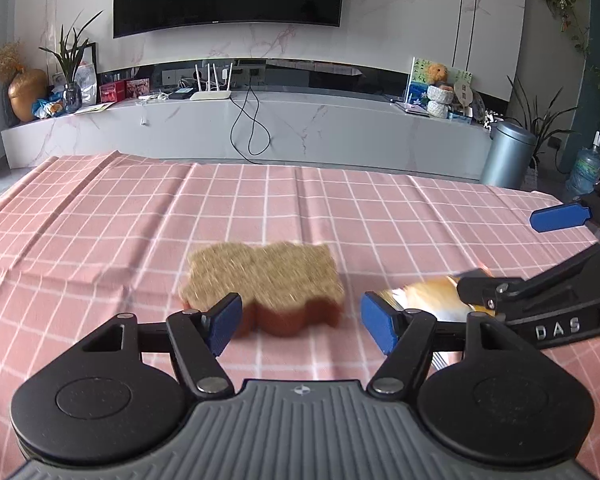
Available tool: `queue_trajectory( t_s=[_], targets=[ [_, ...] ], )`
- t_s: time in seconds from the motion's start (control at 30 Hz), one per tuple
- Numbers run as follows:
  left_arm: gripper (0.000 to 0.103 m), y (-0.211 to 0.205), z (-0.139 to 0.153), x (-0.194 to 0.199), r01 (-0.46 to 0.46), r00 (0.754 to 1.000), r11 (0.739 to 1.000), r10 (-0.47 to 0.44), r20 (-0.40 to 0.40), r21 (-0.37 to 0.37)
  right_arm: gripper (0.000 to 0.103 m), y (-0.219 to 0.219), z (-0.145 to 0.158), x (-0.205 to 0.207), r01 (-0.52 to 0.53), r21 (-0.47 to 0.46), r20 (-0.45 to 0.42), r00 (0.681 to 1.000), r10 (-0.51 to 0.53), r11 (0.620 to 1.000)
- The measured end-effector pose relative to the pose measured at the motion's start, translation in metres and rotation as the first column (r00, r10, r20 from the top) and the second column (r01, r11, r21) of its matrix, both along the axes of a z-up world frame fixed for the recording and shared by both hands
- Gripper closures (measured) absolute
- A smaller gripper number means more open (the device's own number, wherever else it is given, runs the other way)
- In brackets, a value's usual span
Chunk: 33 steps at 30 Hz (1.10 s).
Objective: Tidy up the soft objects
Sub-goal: 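Move both grippers back to the table toward the sponge and wipes pack, then grasp the yellow Deeyeo wipes pack with the right gripper while the left gripper grasps the brown sponge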
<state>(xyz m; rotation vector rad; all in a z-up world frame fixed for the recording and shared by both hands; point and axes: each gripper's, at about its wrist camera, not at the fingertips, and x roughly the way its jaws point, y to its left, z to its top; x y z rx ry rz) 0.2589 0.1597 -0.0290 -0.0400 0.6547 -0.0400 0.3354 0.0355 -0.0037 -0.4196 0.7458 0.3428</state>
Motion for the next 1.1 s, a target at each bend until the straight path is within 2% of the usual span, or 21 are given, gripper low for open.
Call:
queue_trajectory(
  t_s=[0.13,0.2,0.27,0.37,0.43,0.5,0.53,0.67,0.7,0.77,0.8,0.83,0.93,0.97,1.0,1.07,1.1],
  targets=[
    [0.015,0.004,-0.004,0.027,0.034,0.999,0.998,-0.033,-0.021,0.056,0.007,0.015,-0.009,0.016,-0.024,-0.019,-0.027,0.999,0.023,1.000],
    [0.015,0.011,-0.005,0.038,0.018,1.000,0.997,-0.017,-0.017,0.076,0.007,0.017,-0.013,0.021,-0.023,-0.018,-0.035,0.999,0.022,1.000],
    [0.015,0.022,-0.005,0.048,-0.014,1.000,0.999,0.015,-0.023,0.042,0.007,0.018,-0.017,0.027,-0.014,-0.007,-0.056,0.998,0.014,1.000],
    [0.015,0.037,-0.009,0.061,-0.048,0.996,0.999,0.046,-0.073,-0.023,0.008,0.019,-0.026,0.032,-0.013,-0.003,-0.096,0.995,0.013,1.000],
    [0.015,0.040,-0.014,0.064,-0.056,0.993,0.998,0.052,-0.105,-0.036,0.011,0.020,-0.031,0.032,-0.024,-0.011,-0.116,0.993,0.022,1.000],
    [0.016,0.040,-0.018,0.062,-0.063,0.993,0.997,0.058,-0.104,-0.042,0.017,0.018,-0.036,0.032,-0.028,0.007,-0.151,0.988,0.029,1.000],
    [0.020,0.041,-0.018,0.060,-0.067,0.993,0.997,0.061,-0.103,-0.049,0.020,0.015,-0.037,0.031,-0.021,0.025,-0.165,0.986,0.025,0.999],
    [0.024,0.037,-0.015,0.054,-0.071,0.991,0.997,0.066,-0.118,-0.042,0.047,0.010,-0.034,0.026,0.002,0.090,-0.217,0.976,0.017,0.996],
    [0.026,0.035,-0.013,0.052,-0.074,0.990,0.997,0.069,-0.124,-0.037,0.061,0.011,-0.033,0.021,-0.011,0.093,-0.215,0.976,0.030,0.996],
    [0.037,0.034,-0.010,0.047,-0.084,0.987,0.996,0.079,-0.138,-0.034,0.073,0.016,-0.030,0.009,-0.041,0.072,-0.195,0.979,0.055,0.997],
    [0.039,0.034,-0.009,0.043,-0.089,0.986,0.995,0.083,-0.145,-0.036,0.086,0.018,-0.029,0.004,-0.055,0.064,-0.187,0.980,0.066,0.996],
    [0.047,0.033,-0.008,0.038,-0.094,0.985,0.995,0.087,-0.149,-0.036,0.091,0.018,-0.029,-0.001,-0.063,0.068,-0.188,0.979,0.075,0.996],
    [0.066,0.030,-0.004,0.022,-0.107,0.982,0.993,0.100,-0.162,-0.039,0.097,0.013,-0.026,-0.014,-0.056,0.088,-0.198,0.978,0.073,0.995],
    [0.078,0.029,-0.003,0.016,-0.108,0.982,0.993,0.100,-0.159,-0.040,0.098,0.012,-0.026,-0.018,-0.053,0.096,-0.202,0.977,0.072,0.994],
    [0.080,0.027,-0.002,0.011,-0.106,0.982,0.993,0.099,-0.161,-0.041,0.099,0.009,-0.025,-0.024,-0.050,0.099,-0.202,0.977,0.069,0.994],
    [0.094,0.024,0.000,0.001,-0.102,0.982,0.994,0.092,-0.163,-0.049,0.101,0.004,-0.023,-0.034,-0.044,0.104,-0.206,0.976,0.065,0.994],
    [0.096,0.022,-0.001,-0.002,-0.090,0.982,0.994,0.078,-0.172,-0.066,0.102,0.001,-0.022,-0.039,-0.039,0.109,-0.210,0.976,0.062,0.993]
  ],
)
